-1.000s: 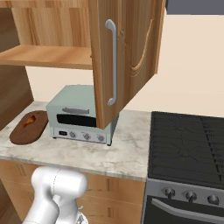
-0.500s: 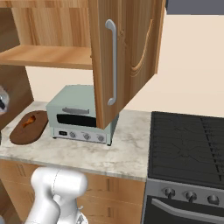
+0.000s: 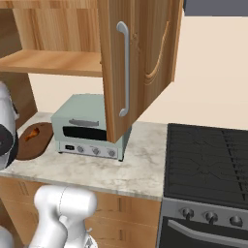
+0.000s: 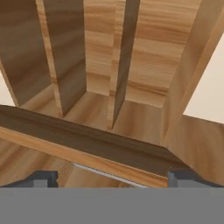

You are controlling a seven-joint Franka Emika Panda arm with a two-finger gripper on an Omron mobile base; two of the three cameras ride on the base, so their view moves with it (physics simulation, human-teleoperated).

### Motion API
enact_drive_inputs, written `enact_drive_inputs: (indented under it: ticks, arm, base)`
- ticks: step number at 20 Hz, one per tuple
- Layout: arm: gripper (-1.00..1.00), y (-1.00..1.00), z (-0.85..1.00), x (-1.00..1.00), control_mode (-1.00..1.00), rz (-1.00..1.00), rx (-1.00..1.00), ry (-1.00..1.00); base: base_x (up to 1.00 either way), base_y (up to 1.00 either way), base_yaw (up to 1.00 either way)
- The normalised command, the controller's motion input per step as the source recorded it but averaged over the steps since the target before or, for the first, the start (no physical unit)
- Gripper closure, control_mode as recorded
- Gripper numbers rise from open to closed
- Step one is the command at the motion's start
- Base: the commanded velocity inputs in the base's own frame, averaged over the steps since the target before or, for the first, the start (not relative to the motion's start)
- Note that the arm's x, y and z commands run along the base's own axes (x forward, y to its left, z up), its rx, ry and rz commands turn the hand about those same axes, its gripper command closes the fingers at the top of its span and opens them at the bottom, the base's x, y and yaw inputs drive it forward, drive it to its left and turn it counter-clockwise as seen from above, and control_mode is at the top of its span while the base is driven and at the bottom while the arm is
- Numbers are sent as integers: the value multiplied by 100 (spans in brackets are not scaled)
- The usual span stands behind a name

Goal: Open the cabinet, retrieve the rolling pin, and place it next to the meat on the cutting board to prepare for tenderizing.

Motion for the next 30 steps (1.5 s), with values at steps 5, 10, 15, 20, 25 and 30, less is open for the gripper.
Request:
enact_drive_inputs:
  ticks: [5, 10, 15, 20, 25, 30]
  arm:
    - [-100, 34, 0, 36, -100, 12, 0, 8]
    - [-100, 42, -4, 28, -100, 4, -3, 6]
    - [-100, 35, -6, 22, -100, 3, -1, 0]
    - [-100, 19, -1, 30, -100, 5, 0, 1]
    - [-100, 0, 0, 44, -100, 5, 0, 4]
    - [-100, 3, -1, 43, -100, 8, 0, 3]
  base:
    - [0, 0, 0]
    - [0, 0, 0]
    - [0, 0, 0]
    - [0, 0, 0]
    - [0, 0, 0]
    - [0, 0, 0]
